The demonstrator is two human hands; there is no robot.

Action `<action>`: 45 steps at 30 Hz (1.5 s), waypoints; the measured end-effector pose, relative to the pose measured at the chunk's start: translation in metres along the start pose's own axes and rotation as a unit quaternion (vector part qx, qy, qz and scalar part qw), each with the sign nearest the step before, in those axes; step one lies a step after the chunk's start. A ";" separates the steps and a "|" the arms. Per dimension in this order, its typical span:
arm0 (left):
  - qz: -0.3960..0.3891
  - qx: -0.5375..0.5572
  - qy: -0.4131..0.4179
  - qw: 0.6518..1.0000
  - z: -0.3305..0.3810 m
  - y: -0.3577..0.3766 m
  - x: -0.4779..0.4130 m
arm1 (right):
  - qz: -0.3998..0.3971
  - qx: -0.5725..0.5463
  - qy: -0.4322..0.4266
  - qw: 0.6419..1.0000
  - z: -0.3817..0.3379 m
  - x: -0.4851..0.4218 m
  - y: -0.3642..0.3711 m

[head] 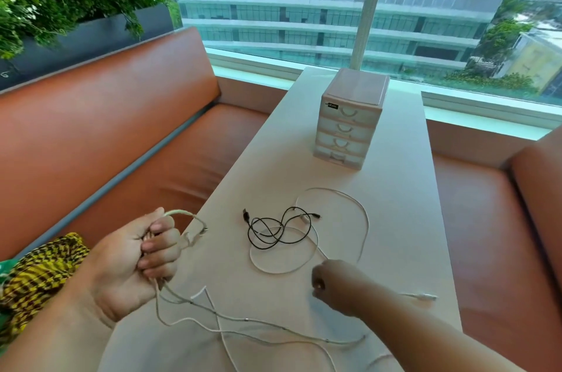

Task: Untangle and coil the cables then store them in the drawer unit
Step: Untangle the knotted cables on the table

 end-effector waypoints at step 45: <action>0.009 -0.173 0.012 0.985 -0.067 0.119 0.017 | 0.088 -0.386 -0.135 0.908 -0.052 0.052 -0.088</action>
Point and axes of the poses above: each hand's wrist, its own x-axis away from the middle knuckle, its own y-axis out of the palm, z = x × y, the point moved 3 cm from there along -x, towards the middle knuckle, and after that the axes turned 11 degrees about y, right-handed, at the moved point
